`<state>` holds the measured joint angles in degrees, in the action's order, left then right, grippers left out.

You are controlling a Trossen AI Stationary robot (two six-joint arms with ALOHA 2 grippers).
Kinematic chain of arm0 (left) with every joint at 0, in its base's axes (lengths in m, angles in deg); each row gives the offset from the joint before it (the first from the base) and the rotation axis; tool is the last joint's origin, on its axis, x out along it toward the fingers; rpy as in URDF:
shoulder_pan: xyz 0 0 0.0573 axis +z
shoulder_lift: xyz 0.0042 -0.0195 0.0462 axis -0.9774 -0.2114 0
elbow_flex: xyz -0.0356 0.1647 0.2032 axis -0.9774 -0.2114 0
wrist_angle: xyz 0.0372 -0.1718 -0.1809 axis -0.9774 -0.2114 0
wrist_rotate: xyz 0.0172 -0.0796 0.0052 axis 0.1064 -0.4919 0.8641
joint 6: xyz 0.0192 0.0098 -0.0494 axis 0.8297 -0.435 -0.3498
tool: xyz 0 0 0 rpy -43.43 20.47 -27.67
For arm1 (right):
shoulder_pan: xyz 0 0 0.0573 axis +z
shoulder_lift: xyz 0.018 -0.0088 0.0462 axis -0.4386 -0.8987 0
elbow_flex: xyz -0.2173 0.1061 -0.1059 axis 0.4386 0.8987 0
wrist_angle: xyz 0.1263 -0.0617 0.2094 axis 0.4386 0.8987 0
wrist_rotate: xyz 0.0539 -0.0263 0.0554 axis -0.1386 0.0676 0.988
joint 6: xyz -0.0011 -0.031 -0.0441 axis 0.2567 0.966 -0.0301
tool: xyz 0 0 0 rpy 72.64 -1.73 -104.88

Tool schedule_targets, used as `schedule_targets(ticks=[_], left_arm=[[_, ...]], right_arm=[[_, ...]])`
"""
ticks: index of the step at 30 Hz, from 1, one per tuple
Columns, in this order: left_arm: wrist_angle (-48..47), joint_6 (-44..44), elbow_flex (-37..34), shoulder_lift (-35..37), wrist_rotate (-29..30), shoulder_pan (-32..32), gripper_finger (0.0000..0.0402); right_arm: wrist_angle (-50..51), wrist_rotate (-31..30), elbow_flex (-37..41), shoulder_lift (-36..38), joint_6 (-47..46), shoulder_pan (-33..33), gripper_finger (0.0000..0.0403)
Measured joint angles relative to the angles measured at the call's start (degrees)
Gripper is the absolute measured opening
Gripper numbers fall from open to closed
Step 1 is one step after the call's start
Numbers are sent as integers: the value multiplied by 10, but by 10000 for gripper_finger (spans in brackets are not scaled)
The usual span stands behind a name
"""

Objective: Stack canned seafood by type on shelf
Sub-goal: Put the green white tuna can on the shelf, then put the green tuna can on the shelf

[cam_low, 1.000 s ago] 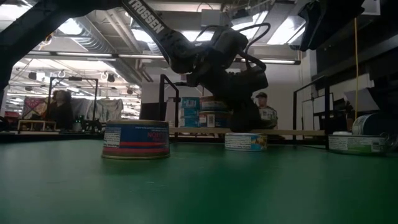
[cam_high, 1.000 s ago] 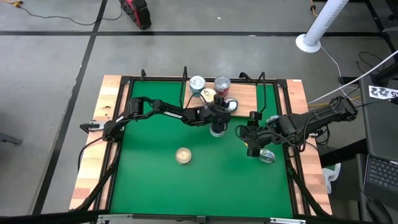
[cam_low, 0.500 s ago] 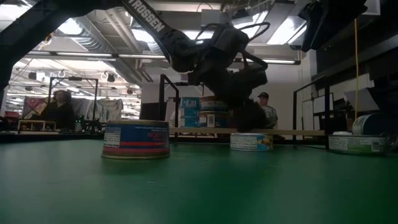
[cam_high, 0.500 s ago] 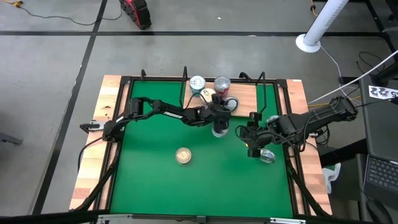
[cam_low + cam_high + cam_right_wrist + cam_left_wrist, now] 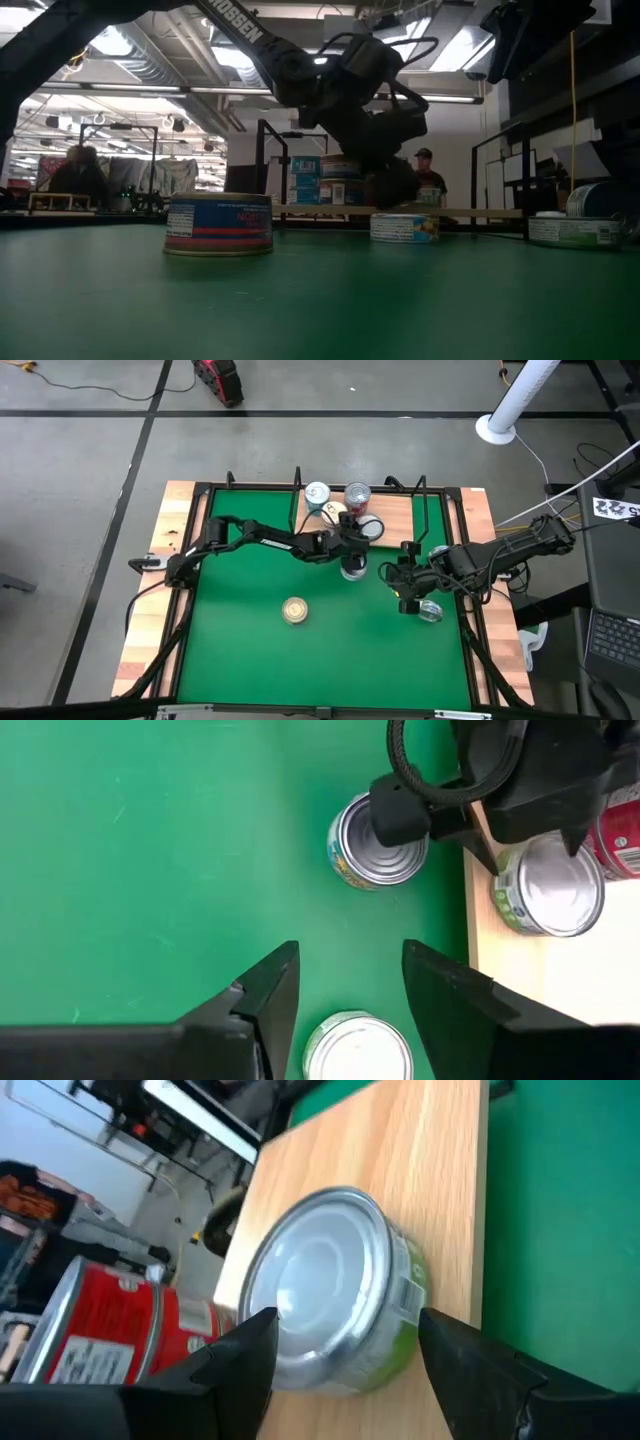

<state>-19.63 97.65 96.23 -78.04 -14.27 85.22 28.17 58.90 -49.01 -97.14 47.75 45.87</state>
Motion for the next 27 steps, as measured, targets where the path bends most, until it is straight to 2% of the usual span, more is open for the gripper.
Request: schedule_targets(ticks=[9, 19, 27], left_arm=[[-14, -14, 1, 6, 0, -5, 239], [-2, -16, 1, 6, 0, -32, 239], [-1, -50, 1, 6, 0, -55, 239]], right_arm=[[1, 2, 0, 0, 0, 0, 177], [22, 55, 0, 0, -3, 0, 177], [108, 60, 0, 0, -85, 2, 177]])
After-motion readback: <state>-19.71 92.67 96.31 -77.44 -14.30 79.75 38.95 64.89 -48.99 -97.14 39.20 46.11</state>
